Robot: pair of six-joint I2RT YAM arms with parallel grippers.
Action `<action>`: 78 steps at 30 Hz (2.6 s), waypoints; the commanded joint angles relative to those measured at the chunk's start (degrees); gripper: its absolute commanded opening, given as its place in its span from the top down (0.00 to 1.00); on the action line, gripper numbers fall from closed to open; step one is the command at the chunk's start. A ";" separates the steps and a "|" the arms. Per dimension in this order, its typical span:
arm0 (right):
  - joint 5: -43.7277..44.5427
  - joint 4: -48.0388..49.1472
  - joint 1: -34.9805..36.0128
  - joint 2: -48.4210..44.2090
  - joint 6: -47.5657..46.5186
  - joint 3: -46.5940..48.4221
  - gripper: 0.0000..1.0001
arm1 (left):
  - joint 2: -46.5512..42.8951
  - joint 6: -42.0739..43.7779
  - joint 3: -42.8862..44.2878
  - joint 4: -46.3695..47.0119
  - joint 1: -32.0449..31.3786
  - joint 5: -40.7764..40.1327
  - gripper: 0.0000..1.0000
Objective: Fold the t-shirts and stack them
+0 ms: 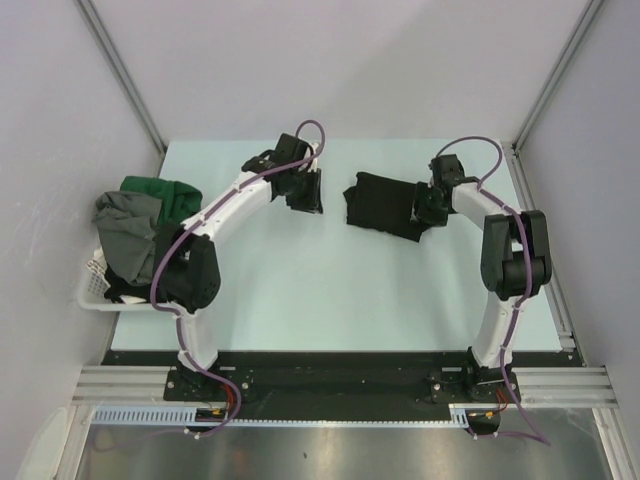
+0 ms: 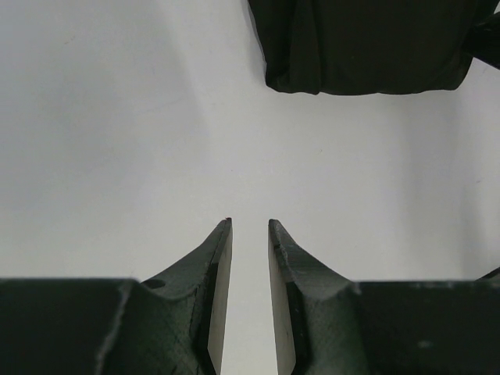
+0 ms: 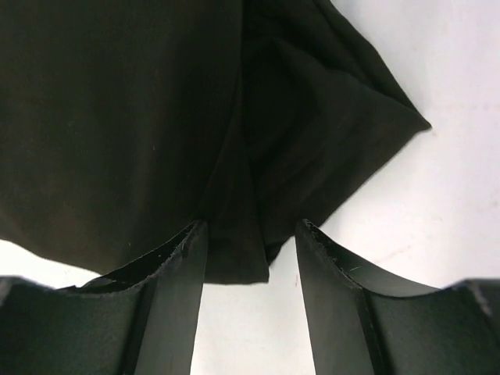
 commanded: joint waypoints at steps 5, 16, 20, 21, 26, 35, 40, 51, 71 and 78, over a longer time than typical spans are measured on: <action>-2.74 2.06 -0.72 4.72 -0.37 6.91 0.50 | -6.37 -0.22 0.13 -1.24 -0.04 -2.15 0.71; 1.12 -3.29 -0.81 2.01 -1.08 5.25 1.00 | -7.16 -0.57 -1.01 -0.36 -0.04 -0.84 0.71; 4.02 -8.04 -0.81 -0.45 -2.13 5.16 1.00 | -7.16 -0.66 -0.84 0.52 -0.04 0.39 0.71; 4.47 -10.14 -0.89 -1.50 -2.39 5.07 1.00 | -7.16 -0.66 -0.75 0.87 -0.04 0.74 0.71; 8.51 -16.65 -1.16 -4.67 -2.83 4.98 1.00 | -6.99 -0.39 -0.92 1.92 -0.04 2.33 0.71; 9.83 -21.06 -1.77 -5.64 -2.13 -0.64 1.00 | -6.90 0.84 -1.36 2.36 -0.13 4.09 0.71; 9.83 -23.07 -1.95 -4.59 -0.38 -1.78 1.00 | -7.34 1.63 -1.45 1.93 -0.05 4.18 0.71; 11.94 -27.91 -2.39 -5.99 2.61 0.40 0.82 | -7.07 1.72 -0.93 1.31 -0.13 4.00 0.70; 13.17 -30.29 -4.49 7.28 1.30 22.83 0.63 | -9.62 2.07 -0.75 -2.47 -0.04 1.36 0.69; 13.26 -28.70 -6.96 5.79 0.68 18.08 0.63 | -9.19 1.45 -1.63 -2.03 -0.13 2.15 0.69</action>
